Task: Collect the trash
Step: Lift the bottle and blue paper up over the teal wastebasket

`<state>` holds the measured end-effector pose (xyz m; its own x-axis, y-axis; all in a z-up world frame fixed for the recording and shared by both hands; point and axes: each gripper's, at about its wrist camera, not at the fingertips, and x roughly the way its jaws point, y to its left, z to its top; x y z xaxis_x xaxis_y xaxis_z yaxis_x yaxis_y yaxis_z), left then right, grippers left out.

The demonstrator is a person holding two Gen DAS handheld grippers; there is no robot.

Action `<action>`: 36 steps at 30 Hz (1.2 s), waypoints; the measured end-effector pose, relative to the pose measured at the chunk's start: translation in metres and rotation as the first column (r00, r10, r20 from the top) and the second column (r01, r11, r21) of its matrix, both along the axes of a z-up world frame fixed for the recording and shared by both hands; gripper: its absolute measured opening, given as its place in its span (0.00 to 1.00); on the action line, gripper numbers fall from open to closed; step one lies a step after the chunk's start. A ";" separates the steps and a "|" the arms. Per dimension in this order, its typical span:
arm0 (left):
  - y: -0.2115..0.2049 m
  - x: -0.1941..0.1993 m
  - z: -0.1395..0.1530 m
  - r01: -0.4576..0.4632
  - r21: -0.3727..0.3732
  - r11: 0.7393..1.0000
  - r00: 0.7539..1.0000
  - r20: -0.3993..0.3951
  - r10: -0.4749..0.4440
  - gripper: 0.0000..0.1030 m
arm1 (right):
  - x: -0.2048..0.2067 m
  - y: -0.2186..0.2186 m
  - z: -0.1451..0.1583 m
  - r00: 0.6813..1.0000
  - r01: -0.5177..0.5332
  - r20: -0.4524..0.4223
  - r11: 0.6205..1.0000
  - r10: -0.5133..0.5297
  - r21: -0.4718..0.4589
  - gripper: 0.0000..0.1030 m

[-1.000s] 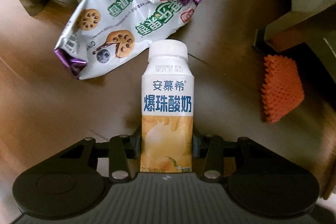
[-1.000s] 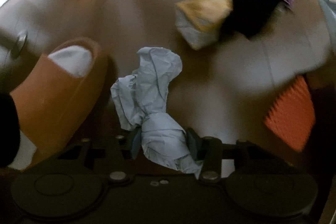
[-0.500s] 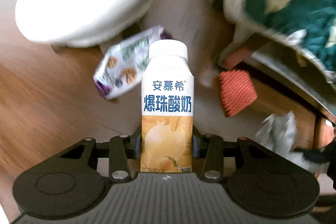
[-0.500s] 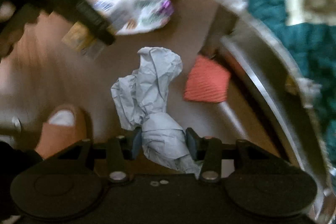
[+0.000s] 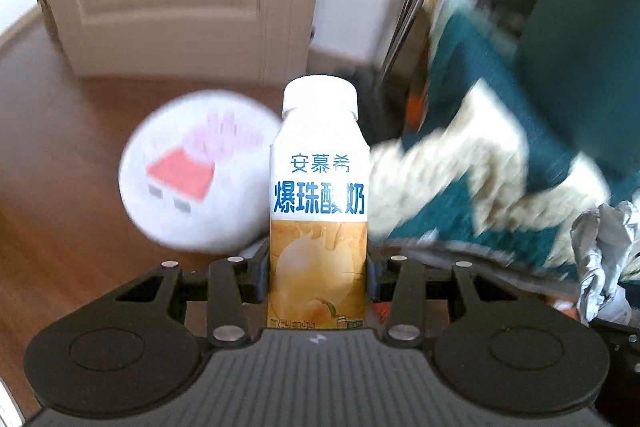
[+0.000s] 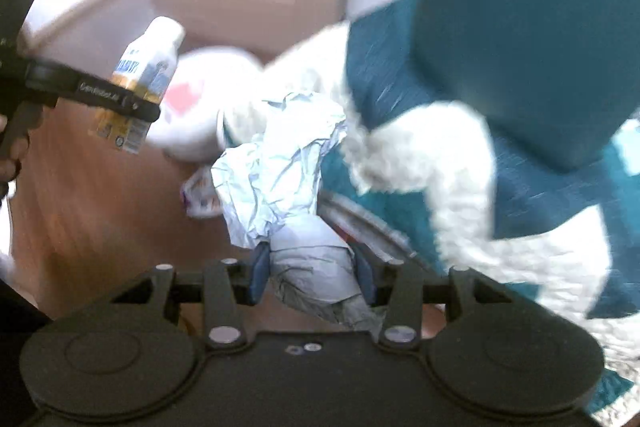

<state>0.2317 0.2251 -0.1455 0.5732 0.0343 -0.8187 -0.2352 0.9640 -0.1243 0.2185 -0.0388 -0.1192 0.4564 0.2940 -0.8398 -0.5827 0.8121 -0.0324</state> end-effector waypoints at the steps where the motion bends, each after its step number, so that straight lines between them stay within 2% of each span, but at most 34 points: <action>1: -0.003 -0.003 0.014 0.003 0.006 1.000 1.000 0.025 -0.003 0.41 | -0.003 -0.005 0.016 1.000 0.014 0.022 1.000 -0.014 0.020 0.43; 6: -0.017 -0.028 0.088 0.001 -0.044 0.999 0.988 0.155 0.006 0.41 | -0.029 -0.029 0.080 0.990 0.057 0.123 0.992 -0.071 0.113 0.43; 12: -0.050 -0.051 0.161 0.038 -0.017 0.999 0.960 0.277 -0.032 0.41 | -0.055 -0.059 0.147 0.966 0.071 0.229 0.973 -0.122 0.219 0.43; 18: -0.094 -0.059 0.224 0.096 0.047 0.994 0.914 0.391 -0.106 0.41 | -0.065 -0.084 0.201 0.927 0.074 0.333 0.957 -0.169 0.280 0.43; 23: -0.125 -0.048 0.265 0.140 0.088 0.986 0.878 0.450 -0.164 0.41 | -0.061 -0.104 0.250 0.893 0.082 0.395 0.940 -0.217 0.331 0.43; 30: -0.170 -0.014 0.305 0.202 0.157 0.967 0.835 0.488 -0.253 0.41 | -0.023 -0.121 0.290 0.855 0.111 0.433 0.917 -0.285 0.383 0.43; 33: -0.184 0.004 0.321 0.216 0.165 0.962 0.825 0.496 -0.270 0.41 | -0.011 -0.125 0.301 0.845 0.124 0.436 0.908 -0.308 0.401 0.43; 36: -0.194 0.022 0.330 0.232 0.168 0.958 0.825 0.488 -0.286 0.41 | 0.014 -0.130 0.309 0.844 0.140 0.423 0.897 -0.330 0.420 0.43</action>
